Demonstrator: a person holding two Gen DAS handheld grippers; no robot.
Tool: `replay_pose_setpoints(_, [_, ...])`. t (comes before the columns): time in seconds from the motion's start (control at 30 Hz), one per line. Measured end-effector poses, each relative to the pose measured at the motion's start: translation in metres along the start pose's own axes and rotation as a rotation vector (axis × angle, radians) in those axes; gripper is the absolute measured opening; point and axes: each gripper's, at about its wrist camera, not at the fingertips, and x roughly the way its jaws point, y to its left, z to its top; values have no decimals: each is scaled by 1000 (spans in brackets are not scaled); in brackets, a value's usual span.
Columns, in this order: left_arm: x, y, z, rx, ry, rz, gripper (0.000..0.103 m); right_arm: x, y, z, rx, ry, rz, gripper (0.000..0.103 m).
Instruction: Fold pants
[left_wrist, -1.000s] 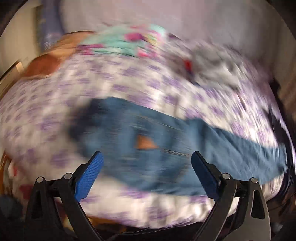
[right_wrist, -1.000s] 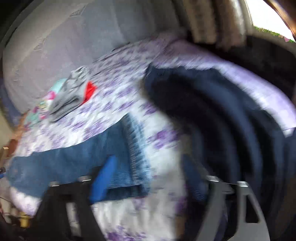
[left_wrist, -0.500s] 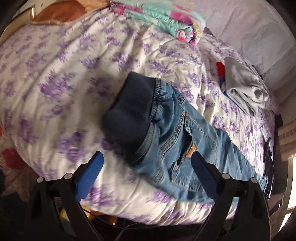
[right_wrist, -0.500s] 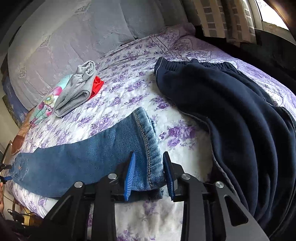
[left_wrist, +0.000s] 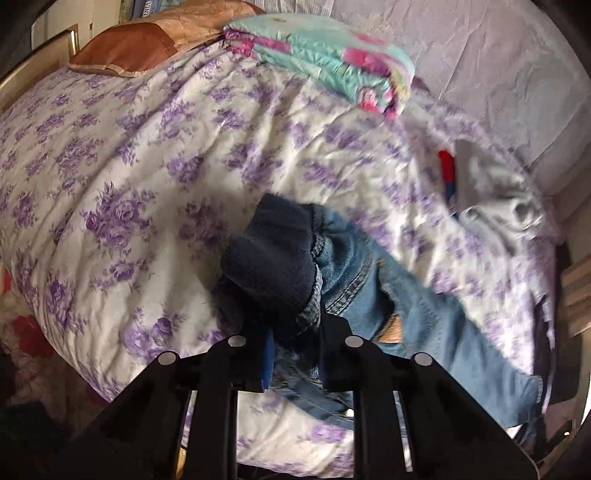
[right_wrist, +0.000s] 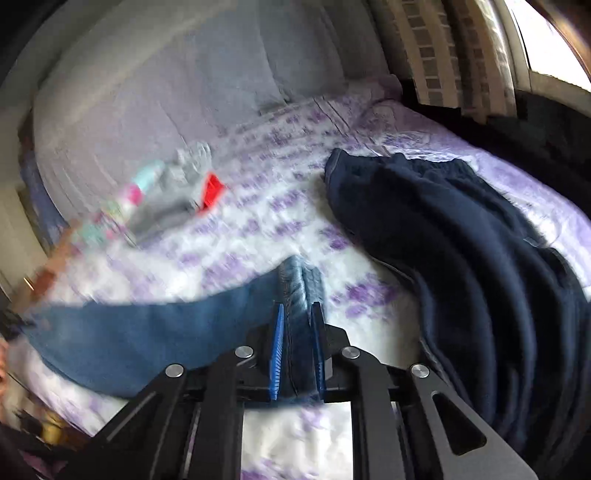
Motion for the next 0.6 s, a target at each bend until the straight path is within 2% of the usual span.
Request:
replay_pose_setpoints(0.07, [19,7,-5,-6,30,36,23,17,-9,-11,26,91,-7,16])
replay_pose_setpoints(0.13, [23,13,-8,-16,36,28,28,19,-14,-20,36,99,-1,18])
replay_pose_setpoints(0.27, [0,18,-13,-16,23,29,66,-15,-13,-11,48,-13,-11,23])
replay_pose_setpoints(0.33, [-17,20,-17,-15,12,23,66,-24,-7,-6,31,-46,-4,23])
replay_pose_setpoints(0.4, [-45,17,-24,4,-38,25,66,-26,9,-4,-12,-47,72,23])
replay_pose_setpoints(0.47, [-68,-2,-35,55,-94,-4,66,-12,20,-5,-59,13,66,22])
replay_pose_setpoints(0.5, [-72,-17,-41,95,-104,-26,66,9,23,-11,-76,96,18,22])
replay_pose_setpoints(0.53, [-71,-33,-49,134,-96,-58,67,25,21,-17,-69,151,4,23])
replay_pose_setpoints(0.6, [-41,-83,-77,257,0,-112,69,24,20,-18,-49,115,11,26])
